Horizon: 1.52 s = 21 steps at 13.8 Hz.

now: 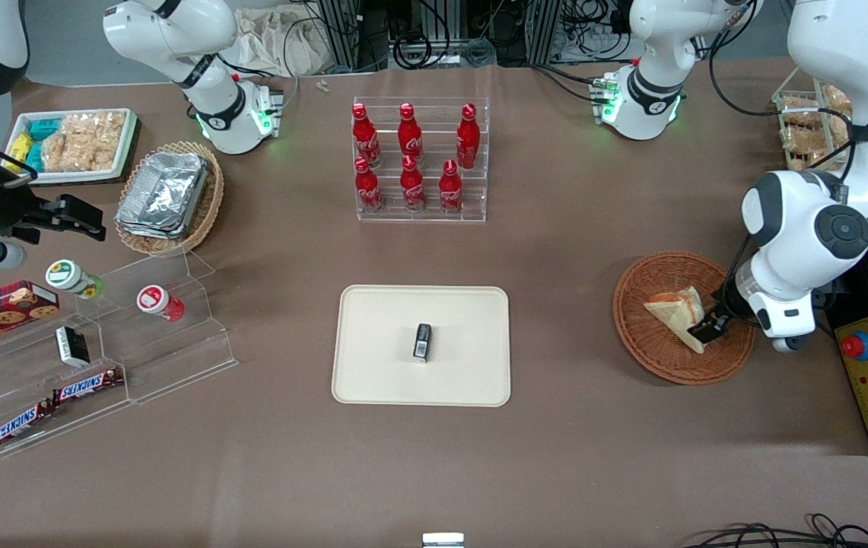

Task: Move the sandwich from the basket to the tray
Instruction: 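Lower the open left gripper and close it on the wrapped sandwich, then lift the sandwich out of the basket with the left gripper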

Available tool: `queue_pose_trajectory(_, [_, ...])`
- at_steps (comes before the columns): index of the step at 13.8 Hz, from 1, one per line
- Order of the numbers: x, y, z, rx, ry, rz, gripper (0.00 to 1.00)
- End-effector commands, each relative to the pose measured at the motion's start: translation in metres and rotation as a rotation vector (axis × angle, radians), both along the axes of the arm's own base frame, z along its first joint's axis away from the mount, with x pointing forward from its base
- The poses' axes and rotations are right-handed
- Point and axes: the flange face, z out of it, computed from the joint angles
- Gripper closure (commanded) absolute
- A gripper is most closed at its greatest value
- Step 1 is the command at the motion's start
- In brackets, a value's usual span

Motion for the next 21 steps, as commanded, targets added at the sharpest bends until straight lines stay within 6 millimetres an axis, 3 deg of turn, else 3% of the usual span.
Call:
queue_pose_trajectory(1, [-0.017,-0.007,-0.024,-0.005,-0.026,0.032,0.0])
queue_pose_trajectory(7, [-0.02,-0.009,-0.051,-0.014,0.021,0.052,0.03])
queue_pose_trajectory(8, [-0.021,-0.01,-0.052,-0.014,0.024,0.046,0.56])
queue_pose_trajectory(9, [-0.019,-0.012,-0.053,-0.018,0.029,0.05,1.0])
queue_pose_trajectory(12, [-0.01,-0.017,-0.045,-0.023,0.013,0.061,1.0])
queue_pose_trajectory(15, [-0.002,-0.016,-0.021,-0.011,0.018,0.045,1.0])
queue_pose_trajectory(18, [0.008,-0.015,0.042,0.02,0.097,-0.028,1.0])
queue_pose_trajectory(21, [0.022,-0.024,0.126,0.032,0.157,-0.149,1.0])
